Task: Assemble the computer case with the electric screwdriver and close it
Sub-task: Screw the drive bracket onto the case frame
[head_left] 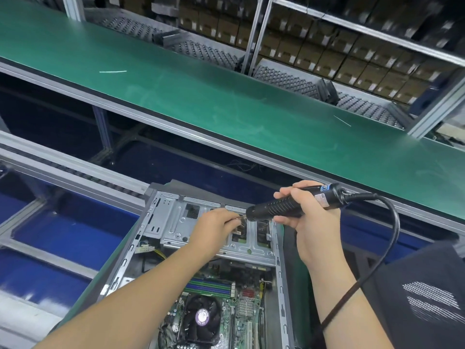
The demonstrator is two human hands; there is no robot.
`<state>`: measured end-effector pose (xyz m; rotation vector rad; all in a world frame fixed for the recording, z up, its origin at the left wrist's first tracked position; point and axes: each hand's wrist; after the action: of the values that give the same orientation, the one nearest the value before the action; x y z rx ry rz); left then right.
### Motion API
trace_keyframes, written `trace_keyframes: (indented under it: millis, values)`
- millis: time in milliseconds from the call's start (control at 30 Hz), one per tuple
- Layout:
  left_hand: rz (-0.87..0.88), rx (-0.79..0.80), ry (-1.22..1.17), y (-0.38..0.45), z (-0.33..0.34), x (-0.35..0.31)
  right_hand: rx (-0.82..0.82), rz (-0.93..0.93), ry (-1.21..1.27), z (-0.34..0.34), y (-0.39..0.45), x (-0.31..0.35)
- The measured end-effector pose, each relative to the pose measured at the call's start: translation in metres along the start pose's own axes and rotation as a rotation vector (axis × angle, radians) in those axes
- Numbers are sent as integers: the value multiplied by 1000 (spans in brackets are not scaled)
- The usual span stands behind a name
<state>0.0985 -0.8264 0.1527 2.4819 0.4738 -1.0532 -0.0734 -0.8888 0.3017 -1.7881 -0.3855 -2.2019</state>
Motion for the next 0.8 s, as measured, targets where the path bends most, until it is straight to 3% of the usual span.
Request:
trace_keyframes:
  millis: [367, 800]
  values:
    - [-67, -124, -307, -4, -1, 7, 11, -12, 18, 4, 2, 9]
    - [-24, -57, -265, -8, -3, 5, 22, 15, -23, 3, 4, 11]
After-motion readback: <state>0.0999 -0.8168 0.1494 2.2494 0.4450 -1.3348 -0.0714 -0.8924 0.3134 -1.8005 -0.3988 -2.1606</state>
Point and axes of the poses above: each hand's wrist, its own y-axis towards the middle knuckle, its own z-axis out of the palm, x = y × z, and after that the axes turned 3 degrees about z, right-handed
